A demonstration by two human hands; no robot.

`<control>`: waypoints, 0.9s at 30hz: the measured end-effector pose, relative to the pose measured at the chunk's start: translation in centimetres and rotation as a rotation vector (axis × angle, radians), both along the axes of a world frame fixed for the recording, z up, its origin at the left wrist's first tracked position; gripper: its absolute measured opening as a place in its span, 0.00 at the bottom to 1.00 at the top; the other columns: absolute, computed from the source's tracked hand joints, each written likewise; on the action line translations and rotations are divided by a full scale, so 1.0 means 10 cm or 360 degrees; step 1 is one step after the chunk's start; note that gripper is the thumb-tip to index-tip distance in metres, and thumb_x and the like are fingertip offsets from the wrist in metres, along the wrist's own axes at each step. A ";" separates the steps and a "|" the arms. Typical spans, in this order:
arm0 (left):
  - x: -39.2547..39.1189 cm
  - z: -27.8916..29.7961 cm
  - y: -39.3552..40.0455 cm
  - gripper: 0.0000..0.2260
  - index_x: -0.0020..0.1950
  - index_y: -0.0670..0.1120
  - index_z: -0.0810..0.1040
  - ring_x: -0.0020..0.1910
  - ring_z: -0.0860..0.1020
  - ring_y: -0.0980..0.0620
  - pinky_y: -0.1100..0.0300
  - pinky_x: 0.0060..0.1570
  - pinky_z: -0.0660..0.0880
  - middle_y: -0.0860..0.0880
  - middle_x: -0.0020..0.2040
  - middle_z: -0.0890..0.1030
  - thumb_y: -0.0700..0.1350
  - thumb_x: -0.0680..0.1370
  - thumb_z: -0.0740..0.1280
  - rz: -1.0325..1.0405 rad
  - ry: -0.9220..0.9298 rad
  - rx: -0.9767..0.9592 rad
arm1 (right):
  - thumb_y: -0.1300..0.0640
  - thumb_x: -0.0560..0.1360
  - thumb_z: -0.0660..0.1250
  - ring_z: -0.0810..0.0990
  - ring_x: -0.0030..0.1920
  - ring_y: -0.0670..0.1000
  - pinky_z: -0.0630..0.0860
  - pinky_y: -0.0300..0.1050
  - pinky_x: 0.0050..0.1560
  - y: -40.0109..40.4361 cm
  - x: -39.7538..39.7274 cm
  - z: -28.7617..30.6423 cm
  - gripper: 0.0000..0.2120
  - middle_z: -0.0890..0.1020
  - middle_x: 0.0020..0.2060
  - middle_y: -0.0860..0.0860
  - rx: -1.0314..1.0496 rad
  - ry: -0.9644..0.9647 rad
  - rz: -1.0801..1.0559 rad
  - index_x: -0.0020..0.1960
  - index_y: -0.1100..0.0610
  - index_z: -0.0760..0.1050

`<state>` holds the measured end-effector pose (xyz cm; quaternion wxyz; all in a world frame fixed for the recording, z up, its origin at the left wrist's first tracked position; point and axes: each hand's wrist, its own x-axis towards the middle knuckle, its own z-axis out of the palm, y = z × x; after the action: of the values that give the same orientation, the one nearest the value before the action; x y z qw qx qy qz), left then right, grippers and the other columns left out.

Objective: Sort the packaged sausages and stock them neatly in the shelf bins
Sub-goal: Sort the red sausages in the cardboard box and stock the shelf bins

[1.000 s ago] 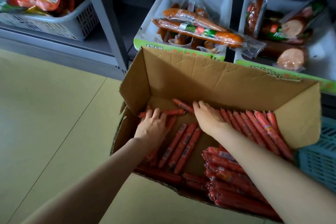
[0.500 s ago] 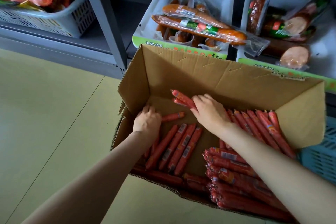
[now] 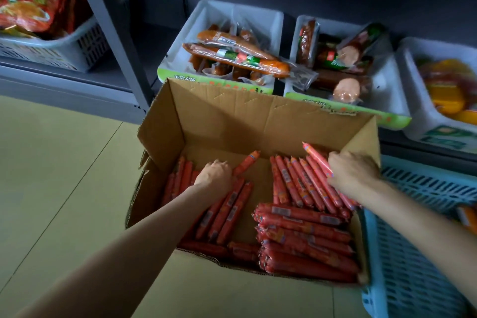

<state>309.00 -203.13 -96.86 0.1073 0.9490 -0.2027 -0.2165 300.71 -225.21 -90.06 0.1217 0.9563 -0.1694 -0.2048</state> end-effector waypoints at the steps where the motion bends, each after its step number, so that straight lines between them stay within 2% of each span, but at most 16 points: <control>1: -0.01 0.00 -0.05 0.19 0.61 0.39 0.73 0.62 0.72 0.44 0.56 0.61 0.66 0.41 0.61 0.75 0.53 0.81 0.57 -0.0006 0.0020 -0.0025 | 0.53 0.76 0.66 0.78 0.58 0.57 0.72 0.45 0.50 0.01 0.00 0.00 0.15 0.79 0.57 0.56 0.0031 -0.0015 -0.0008 0.59 0.59 0.71; 4: -0.05 -0.04 -0.14 0.18 0.58 0.38 0.75 0.60 0.74 0.43 0.56 0.56 0.68 0.41 0.59 0.77 0.52 0.80 0.60 -0.0010 0.0115 -0.0089 | 0.54 0.75 0.68 0.78 0.57 0.58 0.69 0.44 0.45 0.04 0.04 -0.02 0.15 0.79 0.56 0.57 0.0155 -0.0083 -0.0038 0.58 0.58 0.70; 6: -0.07 -0.04 -0.16 0.16 0.58 0.38 0.75 0.58 0.75 0.43 0.56 0.53 0.70 0.41 0.57 0.78 0.50 0.79 0.61 -0.0021 0.0187 -0.0134 | 0.55 0.75 0.67 0.78 0.57 0.59 0.70 0.45 0.46 0.07 0.03 -0.03 0.14 0.78 0.56 0.57 0.0194 -0.0122 -0.0024 0.58 0.58 0.70; 8: -0.09 -0.02 -0.18 0.14 0.57 0.38 0.76 0.56 0.75 0.44 0.57 0.51 0.70 0.41 0.56 0.78 0.48 0.79 0.61 -0.0020 0.0223 -0.0183 | 0.55 0.75 0.67 0.75 0.61 0.59 0.71 0.47 0.53 0.12 -0.03 -0.10 0.18 0.76 0.59 0.57 0.0255 -0.0090 0.0033 0.62 0.58 0.68; 10: -0.11 0.00 -0.17 0.14 0.58 0.39 0.76 0.57 0.75 0.44 0.58 0.51 0.70 0.41 0.57 0.78 0.47 0.79 0.61 -0.0010 0.0231 -0.0219 | 0.58 0.76 0.63 0.67 0.69 0.57 0.64 0.51 0.66 0.17 -0.09 -0.23 0.23 0.71 0.65 0.56 0.0338 -0.0073 0.0104 0.70 0.56 0.62; 12: -0.10 0.00 -0.15 0.14 0.60 0.40 0.76 0.58 0.75 0.44 0.58 0.53 0.70 0.42 0.58 0.78 0.47 0.79 0.61 0.0023 0.0235 -0.0249 | 0.60 0.77 0.59 0.62 0.71 0.57 0.58 0.54 0.70 0.21 -0.11 -0.30 0.24 0.70 0.66 0.56 0.0365 -0.0088 0.0134 0.72 0.55 0.59; 13: -0.10 0.00 -0.14 0.14 0.60 0.40 0.76 0.59 0.75 0.44 0.58 0.54 0.70 0.42 0.59 0.78 0.47 0.79 0.62 0.0035 0.0235 -0.0264 | 0.60 0.77 0.59 0.64 0.70 0.57 0.59 0.55 0.69 0.20 -0.10 -0.31 0.21 0.73 0.64 0.56 0.0392 -0.0122 0.0144 0.69 0.54 0.62; 14: -0.09 0.00 -0.13 0.15 0.60 0.40 0.76 0.59 0.75 0.44 0.58 0.54 0.70 0.42 0.59 0.77 0.48 0.79 0.62 0.0052 0.0237 -0.0281 | 0.59 0.77 0.59 0.67 0.67 0.57 0.61 0.55 0.67 0.19 -0.09 -0.31 0.14 0.75 0.59 0.56 0.0434 -0.0168 0.0151 0.62 0.53 0.67; 16: -0.08 -0.01 -0.10 0.15 0.61 0.40 0.76 0.58 0.75 0.44 0.59 0.52 0.70 0.42 0.58 0.78 0.48 0.79 0.63 0.0088 0.0257 -0.0331 | 0.57 0.76 0.60 0.73 0.58 0.56 0.68 0.52 0.58 0.17 -0.05 -0.28 0.02 0.78 0.50 0.53 0.0554 -0.0268 0.0140 0.48 0.51 0.68; 18: -0.09 -0.02 -0.11 0.14 0.60 0.40 0.76 0.56 0.76 0.45 0.61 0.50 0.70 0.42 0.57 0.78 0.47 0.78 0.64 0.0113 0.0291 -0.0419 | 0.55 0.76 0.64 0.76 0.52 0.54 0.72 0.49 0.52 0.15 -0.01 -0.30 0.02 0.79 0.45 0.50 0.0713 -0.0383 0.0105 0.46 0.52 0.71; 20: -0.10 -0.01 -0.14 0.14 0.59 0.40 0.77 0.49 0.77 0.47 0.61 0.46 0.70 0.44 0.52 0.80 0.47 0.78 0.65 0.0157 0.0352 -0.0554 | 0.52 0.75 0.67 0.78 0.50 0.52 0.74 0.47 0.51 0.15 0.02 -0.33 0.07 0.79 0.44 0.47 0.0984 -0.0487 -0.0018 0.51 0.52 0.73; 22: -0.15 0.04 -0.19 0.12 0.57 0.39 0.77 0.39 0.75 0.51 0.59 0.43 0.71 0.47 0.42 0.79 0.44 0.77 0.66 0.0210 0.0468 -0.0765 | 0.51 0.74 0.70 0.80 0.49 0.50 0.75 0.48 0.55 0.20 0.04 -0.33 0.16 0.80 0.48 0.46 0.1576 -0.0536 -0.0384 0.59 0.53 0.71; 23: -0.18 0.08 -0.21 0.11 0.56 0.38 0.77 0.37 0.75 0.53 0.59 0.43 0.72 0.48 0.40 0.78 0.43 0.77 0.66 0.0217 0.0535 -0.0866 | 0.52 0.74 0.70 0.81 0.50 0.50 0.76 0.49 0.57 0.23 0.05 -0.32 0.19 0.80 0.51 0.48 0.1920 -0.0542 -0.0611 0.61 0.54 0.69; 25: -0.26 0.18 -0.24 0.09 0.54 0.39 0.78 0.36 0.76 0.59 0.63 0.42 0.73 0.47 0.41 0.78 0.42 0.77 0.67 0.0127 0.0631 -0.0998 | 0.57 0.75 0.69 0.81 0.50 0.52 0.79 0.49 0.53 0.25 0.08 -0.29 0.17 0.81 0.53 0.54 0.2348 -0.0614 -0.0832 0.60 0.57 0.69; 27: -0.33 0.28 -0.26 0.09 0.55 0.39 0.77 0.35 0.76 0.62 0.70 0.38 0.72 0.47 0.42 0.79 0.40 0.77 0.66 -0.0027 0.0714 -0.1058 | 0.61 0.75 0.68 0.80 0.45 0.51 0.78 0.44 0.44 0.25 0.09 -0.21 0.11 0.81 0.48 0.56 0.2430 -0.0674 -0.0770 0.55 0.57 0.70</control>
<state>305.69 -205.74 -94.08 0.4483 0.7900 -0.2410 -0.3418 301.58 -222.71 -92.14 -0.6430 0.7313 -0.2043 -0.0995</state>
